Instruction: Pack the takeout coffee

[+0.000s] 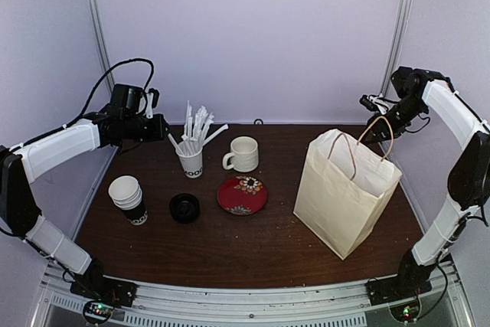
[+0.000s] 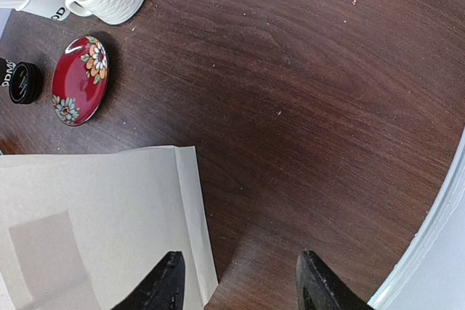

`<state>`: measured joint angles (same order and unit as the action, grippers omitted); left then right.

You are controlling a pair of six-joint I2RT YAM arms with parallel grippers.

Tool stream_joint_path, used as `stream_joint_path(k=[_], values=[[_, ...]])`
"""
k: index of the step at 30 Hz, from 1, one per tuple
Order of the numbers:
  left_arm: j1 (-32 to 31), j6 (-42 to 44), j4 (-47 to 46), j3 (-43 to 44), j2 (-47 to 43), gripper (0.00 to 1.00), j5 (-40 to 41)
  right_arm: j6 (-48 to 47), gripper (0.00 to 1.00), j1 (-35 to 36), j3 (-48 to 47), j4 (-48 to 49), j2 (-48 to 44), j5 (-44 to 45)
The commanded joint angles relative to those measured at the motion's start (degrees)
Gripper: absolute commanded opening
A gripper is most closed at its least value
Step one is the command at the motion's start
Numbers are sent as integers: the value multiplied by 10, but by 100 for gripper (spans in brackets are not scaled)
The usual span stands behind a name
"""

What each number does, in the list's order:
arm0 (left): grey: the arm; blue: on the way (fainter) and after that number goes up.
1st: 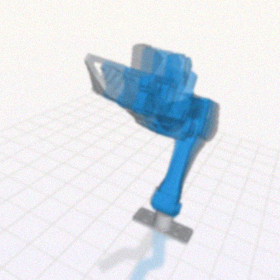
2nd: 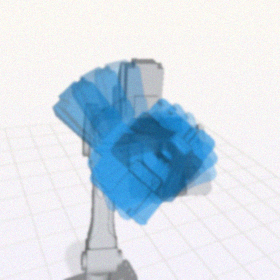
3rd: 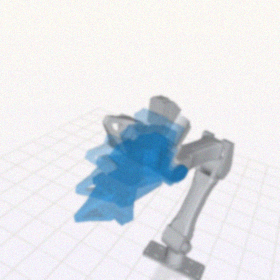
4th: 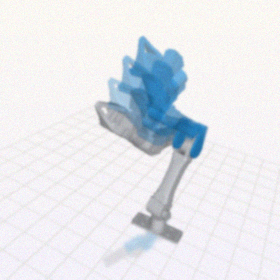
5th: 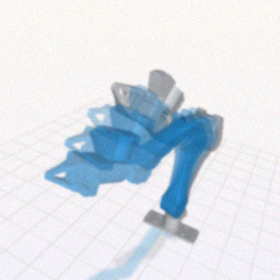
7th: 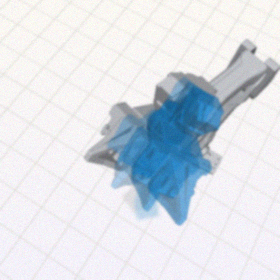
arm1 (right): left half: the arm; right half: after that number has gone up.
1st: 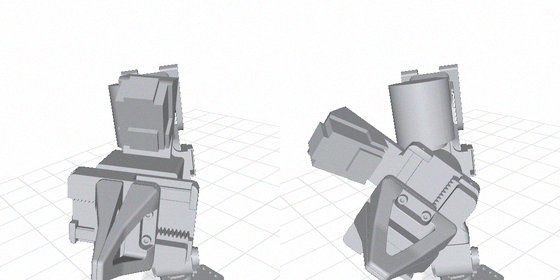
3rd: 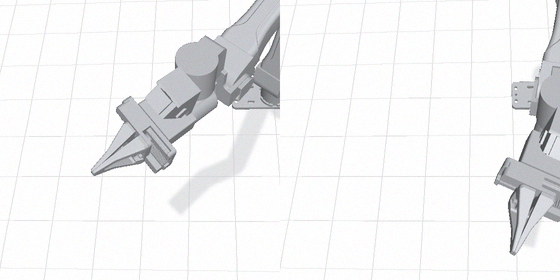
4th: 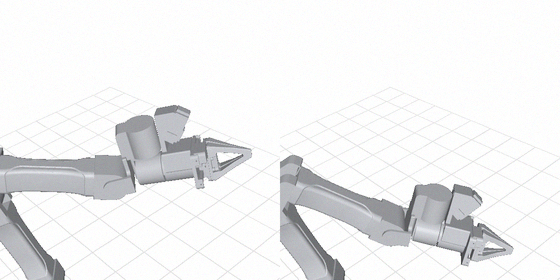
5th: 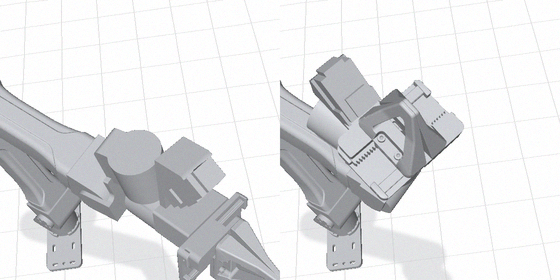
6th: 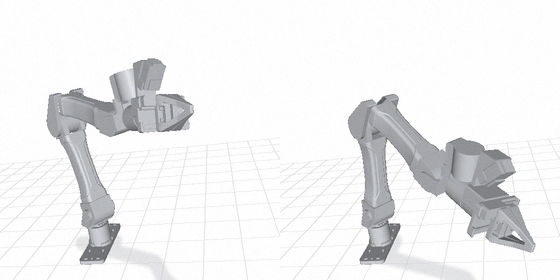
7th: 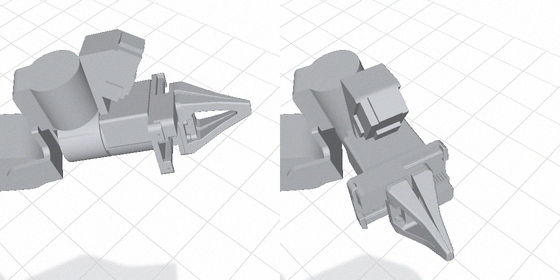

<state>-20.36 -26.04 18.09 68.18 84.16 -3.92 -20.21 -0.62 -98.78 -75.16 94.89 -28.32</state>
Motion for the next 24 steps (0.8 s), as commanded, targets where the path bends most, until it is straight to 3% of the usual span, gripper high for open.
stream_joint_path(k=[1,5,20,24], values=[[-2,20,-9,15,-2,7,7,-4,55,-3,0,-2,0,-4],[-2,33,-5,20,-16,0,12,-4,55,-3,2,-2,1,-4],[-2,155,192,207,-140,0,138,-9,54,-3,-17,-10,4,7],[-2,167,208,245,-178,0,105,-11,55,-3,-28,-14,6,16]])
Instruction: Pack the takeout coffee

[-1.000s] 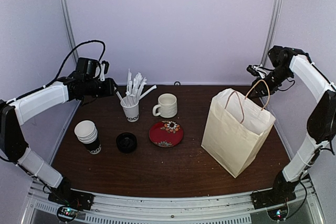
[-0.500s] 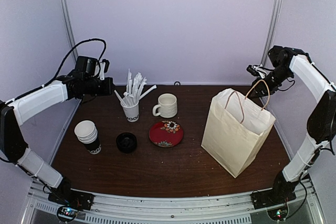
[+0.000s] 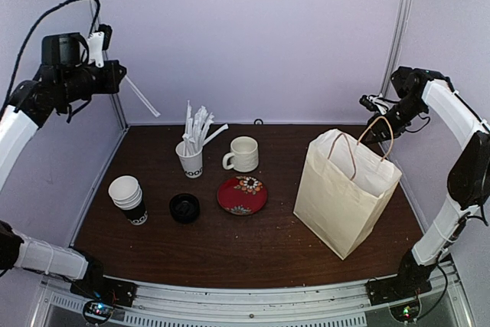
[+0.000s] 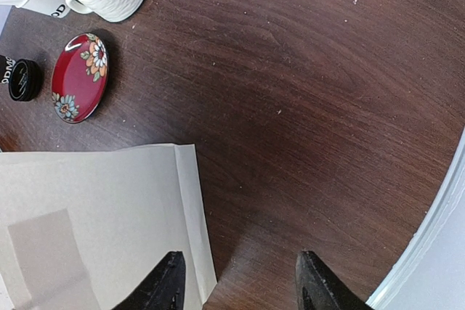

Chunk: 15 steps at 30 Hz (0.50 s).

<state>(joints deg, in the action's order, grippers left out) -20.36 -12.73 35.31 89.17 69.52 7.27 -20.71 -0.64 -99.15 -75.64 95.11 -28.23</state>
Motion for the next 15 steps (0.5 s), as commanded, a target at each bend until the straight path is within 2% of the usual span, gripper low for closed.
stream_joint_path(k=[1,5,10,12,15], values=[[-2,32,35,46,-37,0,-29,-5,55,-2,-26,-7,2,20],[-2,-16,-2,67,-37,0,-152,-4,56,-2,-38,-8,0,31],[-8,-141,-145,54,7,0,-331,-4,57,-2,-34,-11,-1,35],[-28,-173,-210,42,30,0,-362,-5,57,-2,-26,-6,-6,38],[-75,-177,-249,57,75,0,-357,-6,57,-2,-17,-2,-12,43]])
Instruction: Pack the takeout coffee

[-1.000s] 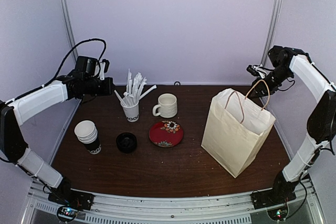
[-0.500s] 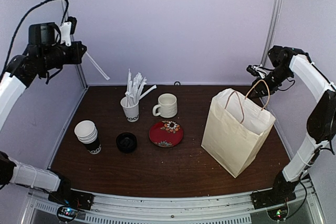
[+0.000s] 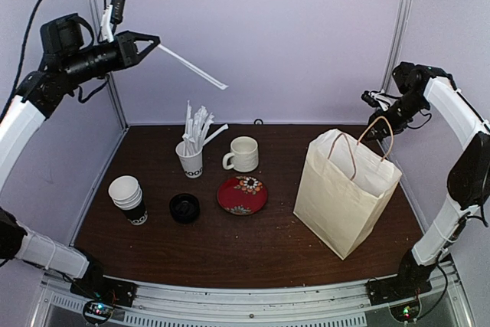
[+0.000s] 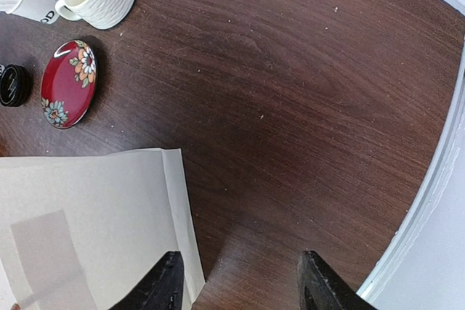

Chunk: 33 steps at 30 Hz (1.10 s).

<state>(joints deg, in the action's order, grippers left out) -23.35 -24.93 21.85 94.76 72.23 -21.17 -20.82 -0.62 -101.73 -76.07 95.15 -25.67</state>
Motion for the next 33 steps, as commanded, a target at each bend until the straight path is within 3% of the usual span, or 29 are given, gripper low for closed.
stream_joint_path(k=[1,7,14,21,33], values=[[-61,-58,-131,6,64,0,-72,-5,57,-3,12,3,-14,18],[-154,-87,-201,66,180,0,-90,-7,57,-3,25,8,-26,18],[-206,-153,-274,113,276,0,-119,-8,57,-3,35,13,-30,20],[-245,-181,-267,148,353,0,-139,-8,57,-3,44,18,-38,25],[-329,-211,-190,323,541,0,-194,-10,57,-3,52,21,-41,28]])
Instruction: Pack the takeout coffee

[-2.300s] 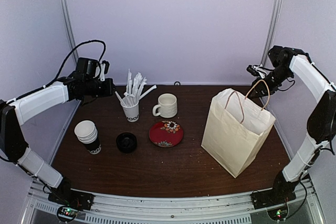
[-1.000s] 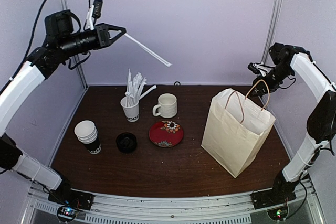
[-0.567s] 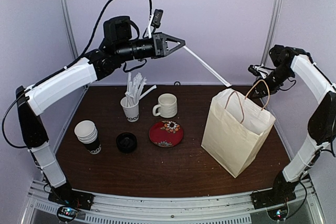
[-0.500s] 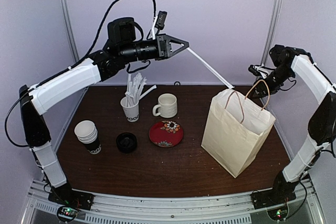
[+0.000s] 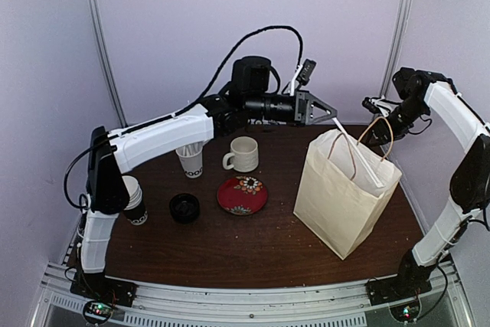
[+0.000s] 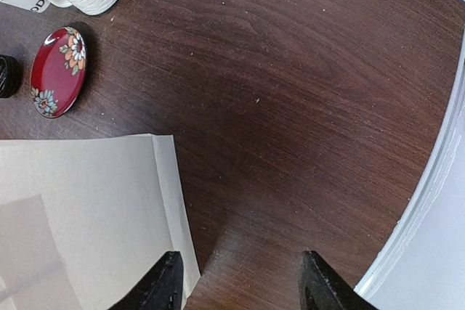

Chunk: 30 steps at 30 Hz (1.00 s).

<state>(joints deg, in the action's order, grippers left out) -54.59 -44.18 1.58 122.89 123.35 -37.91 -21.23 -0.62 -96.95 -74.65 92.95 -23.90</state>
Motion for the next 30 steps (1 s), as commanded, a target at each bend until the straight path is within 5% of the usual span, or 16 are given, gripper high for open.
stream_joint_path(k=[1,7,11,13,25,27,30], values=[[-21,-19,19,50,39,0,-26,-6,57,-3,4,7,-19,10],[-43,-9,69,97,86,0,-31,-6,57,-3,1,6,-18,8],[-44,21,134,142,102,38,-23,-7,57,-3,-2,3,-19,10],[-43,58,172,150,90,49,-1,-7,57,-3,-3,4,-22,11],[40,272,300,86,-82,75,199,-13,59,-5,-34,41,-83,79],[70,297,319,42,-126,80,250,-4,70,-12,-20,87,-119,105],[82,400,333,-24,-186,86,425,33,99,-31,26,181,-177,121]])
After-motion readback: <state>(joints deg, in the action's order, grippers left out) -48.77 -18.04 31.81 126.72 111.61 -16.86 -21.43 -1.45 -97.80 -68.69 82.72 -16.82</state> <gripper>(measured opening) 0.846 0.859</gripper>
